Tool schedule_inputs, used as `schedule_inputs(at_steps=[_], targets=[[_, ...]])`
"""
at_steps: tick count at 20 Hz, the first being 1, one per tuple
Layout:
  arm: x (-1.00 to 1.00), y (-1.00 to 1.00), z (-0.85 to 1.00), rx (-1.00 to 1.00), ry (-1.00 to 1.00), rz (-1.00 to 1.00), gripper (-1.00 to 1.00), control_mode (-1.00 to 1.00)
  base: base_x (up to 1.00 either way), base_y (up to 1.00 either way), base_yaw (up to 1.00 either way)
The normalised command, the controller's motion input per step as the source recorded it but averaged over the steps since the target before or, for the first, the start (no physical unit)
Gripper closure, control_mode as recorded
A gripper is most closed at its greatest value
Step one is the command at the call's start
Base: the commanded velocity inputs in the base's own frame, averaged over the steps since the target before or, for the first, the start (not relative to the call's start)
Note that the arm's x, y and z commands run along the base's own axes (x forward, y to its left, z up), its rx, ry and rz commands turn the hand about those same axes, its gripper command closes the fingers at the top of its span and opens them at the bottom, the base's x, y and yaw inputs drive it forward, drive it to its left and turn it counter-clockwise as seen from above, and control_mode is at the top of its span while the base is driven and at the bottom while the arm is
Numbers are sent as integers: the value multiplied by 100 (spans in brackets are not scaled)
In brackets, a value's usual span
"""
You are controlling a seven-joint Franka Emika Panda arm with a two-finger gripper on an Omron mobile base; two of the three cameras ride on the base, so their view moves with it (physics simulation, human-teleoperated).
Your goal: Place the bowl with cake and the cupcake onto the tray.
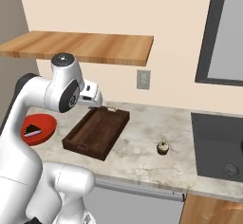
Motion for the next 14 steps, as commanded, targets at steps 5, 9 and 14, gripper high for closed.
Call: schedule_inputs(at_steps=[5,9,14], targets=[[0,0,0,0,0,0,-100,-100,0,0,0],[1,9,-5,0,4,0,-100,-100,0,0,0],[-10,38,-13,-1,3,1,-100,-100,0,0,0]])
